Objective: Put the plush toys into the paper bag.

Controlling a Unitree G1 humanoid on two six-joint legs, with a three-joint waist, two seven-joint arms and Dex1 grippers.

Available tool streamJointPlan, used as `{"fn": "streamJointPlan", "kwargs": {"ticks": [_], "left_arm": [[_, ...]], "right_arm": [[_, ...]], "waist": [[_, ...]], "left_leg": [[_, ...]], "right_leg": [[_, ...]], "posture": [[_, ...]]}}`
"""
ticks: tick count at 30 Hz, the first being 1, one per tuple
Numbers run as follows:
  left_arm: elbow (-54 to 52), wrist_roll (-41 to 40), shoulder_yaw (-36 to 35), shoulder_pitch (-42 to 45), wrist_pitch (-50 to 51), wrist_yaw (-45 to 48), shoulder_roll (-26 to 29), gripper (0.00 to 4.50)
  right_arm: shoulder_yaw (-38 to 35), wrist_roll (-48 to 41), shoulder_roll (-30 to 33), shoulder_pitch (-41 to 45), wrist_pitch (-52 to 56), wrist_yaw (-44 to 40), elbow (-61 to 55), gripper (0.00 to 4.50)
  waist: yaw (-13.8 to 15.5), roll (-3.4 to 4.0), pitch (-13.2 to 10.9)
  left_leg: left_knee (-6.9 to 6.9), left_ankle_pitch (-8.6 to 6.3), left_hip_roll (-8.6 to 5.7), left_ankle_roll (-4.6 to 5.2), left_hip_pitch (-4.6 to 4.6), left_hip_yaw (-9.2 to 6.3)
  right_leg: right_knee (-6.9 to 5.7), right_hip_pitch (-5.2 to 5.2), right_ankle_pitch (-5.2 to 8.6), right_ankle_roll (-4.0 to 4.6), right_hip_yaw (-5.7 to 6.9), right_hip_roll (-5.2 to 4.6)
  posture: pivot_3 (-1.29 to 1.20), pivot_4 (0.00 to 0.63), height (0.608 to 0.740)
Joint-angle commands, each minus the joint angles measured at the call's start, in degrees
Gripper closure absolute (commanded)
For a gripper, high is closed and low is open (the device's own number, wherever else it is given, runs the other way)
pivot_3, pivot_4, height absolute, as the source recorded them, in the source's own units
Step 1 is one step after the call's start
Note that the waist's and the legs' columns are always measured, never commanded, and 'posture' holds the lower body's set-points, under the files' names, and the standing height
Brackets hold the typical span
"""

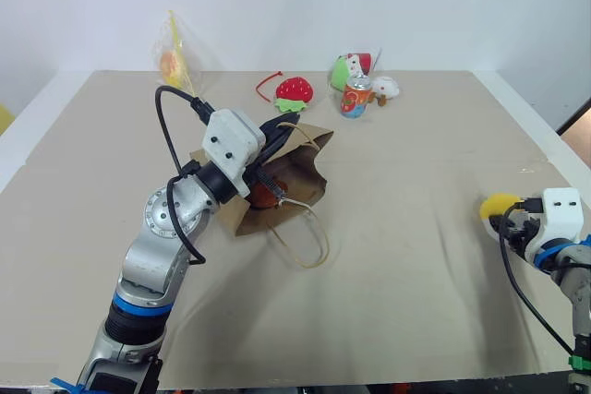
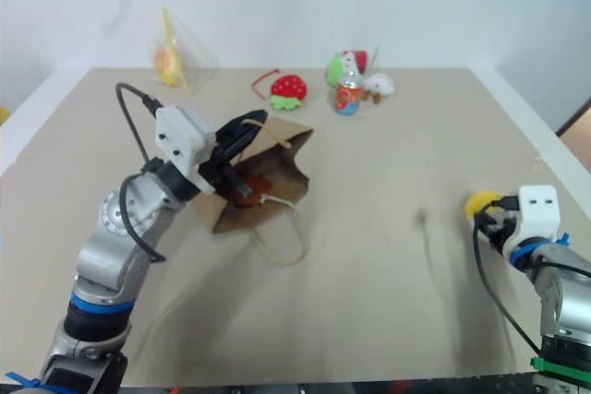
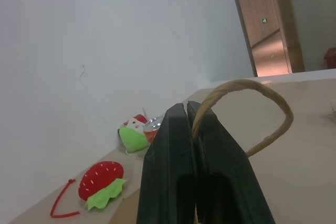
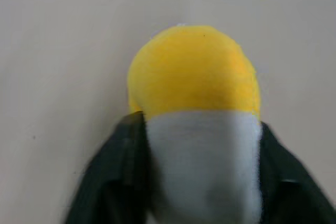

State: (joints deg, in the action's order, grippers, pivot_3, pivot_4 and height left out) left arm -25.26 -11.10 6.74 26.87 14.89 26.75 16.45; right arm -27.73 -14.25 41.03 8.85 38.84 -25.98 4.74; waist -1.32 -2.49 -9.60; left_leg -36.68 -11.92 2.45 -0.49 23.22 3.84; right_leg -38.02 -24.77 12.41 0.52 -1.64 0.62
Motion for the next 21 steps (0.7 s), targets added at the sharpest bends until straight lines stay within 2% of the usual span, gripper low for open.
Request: {"fn": "streamJointPlan", "kwargs": {"ticks": [1,3,7,12,15,21], "left_arm": [[-0.77,0.41,-0.72,1.05,-1.0,-0.41,0.13,4.5],[-0.86,0.02,-0.89,0.99,-0.72,-0.53,-0.09,4.5],[-0.58,-0.37,-1.43,1.11,-0.54,-0.53,0.01,4.5],[0.11,-1.72,-2.71,1.53,0.28,-1.27,-0.77,4.5],[0.52,-1.96,-2.77,2.23,0.06,-1.22,-1.0,4.5],[2.42,-0.71,-4.14,4.16,-1.35,-1.53,-0.1,4.5]], "right_arm": [[0.42,0.12,0.13,-0.73,0.45,0.54,0.14,3.82],[0.46,-0.35,0.23,-1.0,-0.46,-0.37,-0.77,4.33],[1.9,-5.88,1.52,-0.26,-1.78,-8.04,-10.96,4.34],[8.78,-19.08,5.9,5.19,8.15,-18.95,-26.84,4.34],[16.09,-26.61,3.76,13.16,14.97,-19.57,-33.52,4.34],[26.93,-29.57,-1.33,22.29,16.51,-20.81,-34.56,4.34]], "waist": [[0.0,-0.01,0.0],[-0.01,-0.01,0.0],[-0.3,0.01,-0.01],[-1.02,0.12,-0.06],[-1.27,-0.02,-0.13],[-0.28,-0.06,-0.13]], "left_leg": [[0.0,0.0,-0.02,0.0,0.0,0.0],[0.0,0.0,-0.03,0.0,-0.02,0.0],[0.0,0.0,-0.02,0.0,-0.05,-0.01],[0.04,0.0,0.03,0.0,-0.06,-0.02],[0.03,0.0,0.18,-0.01,-0.08,-0.16],[0.04,0.01,0.19,-0.03,0.15,-0.3]], "right_leg": [[0.0,0.02,0.0,-0.01,-0.02,0.0],[0.02,0.06,0.0,-0.04,-0.06,0.0],[0.02,0.05,0.0,-0.04,-0.07,0.05],[-0.02,-0.05,-0.01,-0.04,-0.12,0.22],[-0.02,-0.01,-0.01,-0.01,-0.02,0.41],[-0.01,-0.11,0.08,0.15,0.23,0.35]], "posture": [[0.0,0.15,0.74],[0.0,0.15,0.74],[0.0,0.15,0.74],[0.0,0.15,0.74],[0.0,0.15,0.74],[0.0,0.15,0.74]]}}
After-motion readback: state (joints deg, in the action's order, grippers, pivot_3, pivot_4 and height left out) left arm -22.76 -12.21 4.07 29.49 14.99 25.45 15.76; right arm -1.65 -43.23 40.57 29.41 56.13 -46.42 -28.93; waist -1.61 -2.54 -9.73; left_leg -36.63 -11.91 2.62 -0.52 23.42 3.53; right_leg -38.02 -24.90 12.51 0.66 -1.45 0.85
